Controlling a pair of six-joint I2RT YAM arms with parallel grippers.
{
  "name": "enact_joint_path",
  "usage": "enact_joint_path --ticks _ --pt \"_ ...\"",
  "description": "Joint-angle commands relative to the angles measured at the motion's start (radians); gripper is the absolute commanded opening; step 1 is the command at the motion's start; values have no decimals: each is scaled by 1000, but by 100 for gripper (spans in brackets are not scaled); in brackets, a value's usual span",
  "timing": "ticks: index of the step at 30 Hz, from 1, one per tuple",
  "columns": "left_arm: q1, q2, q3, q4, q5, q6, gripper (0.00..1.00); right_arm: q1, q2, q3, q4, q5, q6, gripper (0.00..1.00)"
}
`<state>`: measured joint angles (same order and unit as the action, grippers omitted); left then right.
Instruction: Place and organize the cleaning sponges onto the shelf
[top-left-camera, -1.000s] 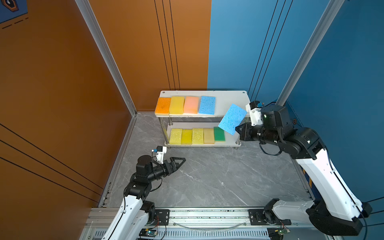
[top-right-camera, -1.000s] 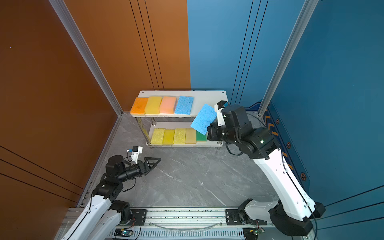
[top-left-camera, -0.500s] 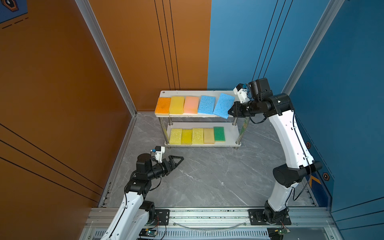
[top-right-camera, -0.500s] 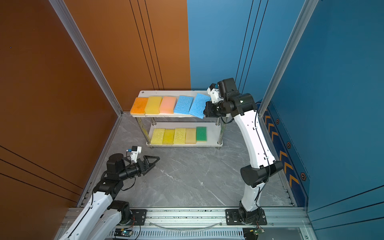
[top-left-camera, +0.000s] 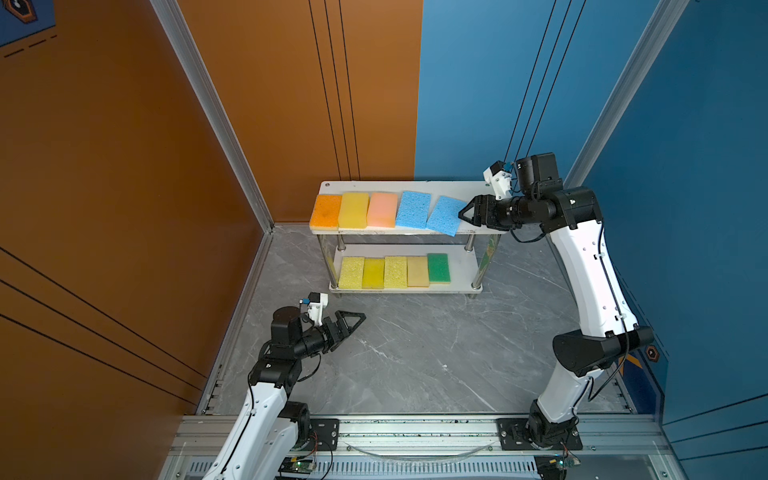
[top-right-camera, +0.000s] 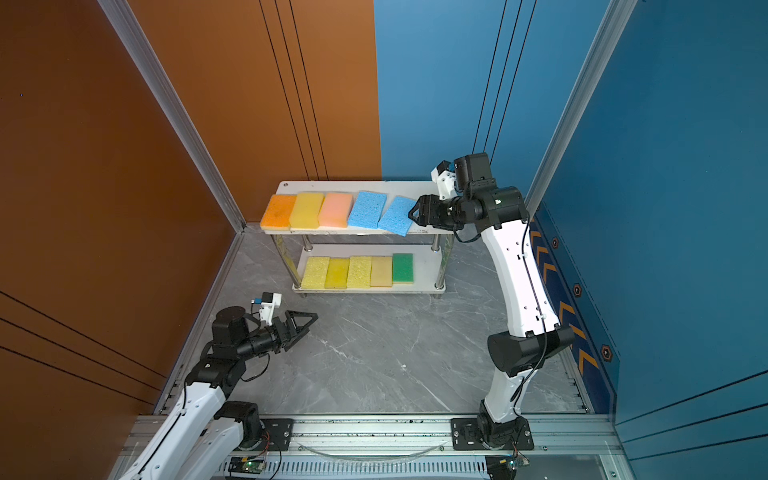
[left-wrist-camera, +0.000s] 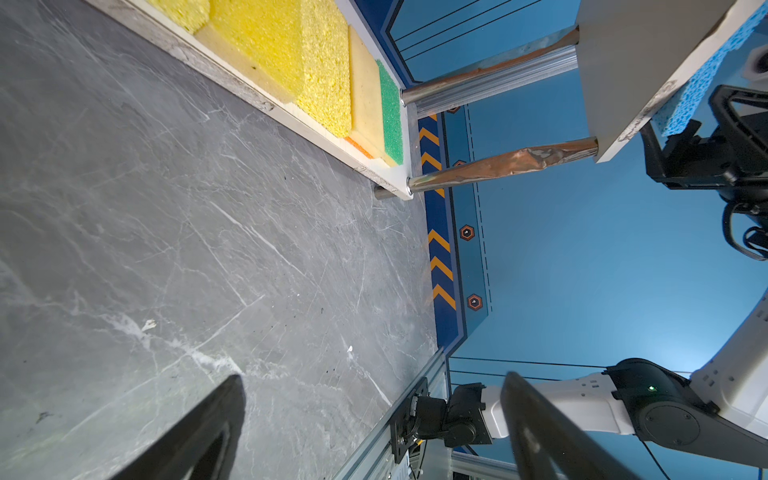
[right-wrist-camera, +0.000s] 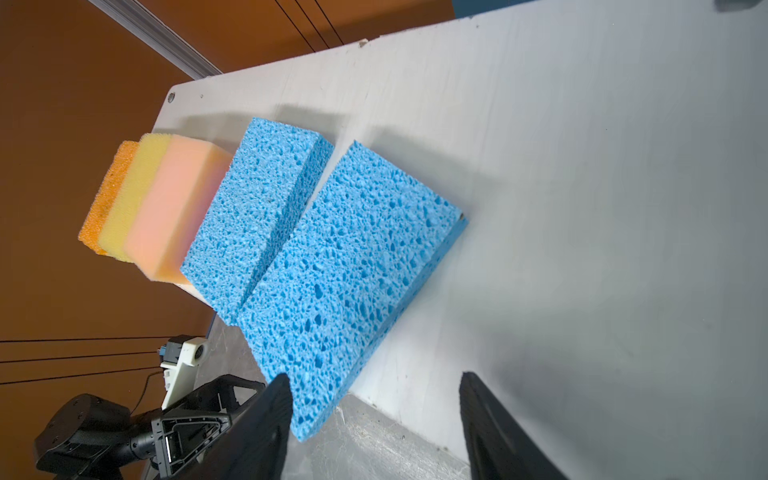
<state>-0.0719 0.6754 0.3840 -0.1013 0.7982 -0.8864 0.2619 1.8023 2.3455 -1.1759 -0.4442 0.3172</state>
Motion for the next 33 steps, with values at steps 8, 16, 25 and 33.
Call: enact_joint_path --ticks 8,16,25,33 --pt "18 -29 33 -52 19 21 96 2 75 -6 155 -73 107 66" --pt "39 -18 39 -54 29 27 96 5 126 5 222 -94 155 66" --pt "59 -26 51 -63 31 26 96 4 150 30 237 -74 159 66" --pt "79 -25 77 -78 -12 36 97 -31 0 -111 277 34 117 67"
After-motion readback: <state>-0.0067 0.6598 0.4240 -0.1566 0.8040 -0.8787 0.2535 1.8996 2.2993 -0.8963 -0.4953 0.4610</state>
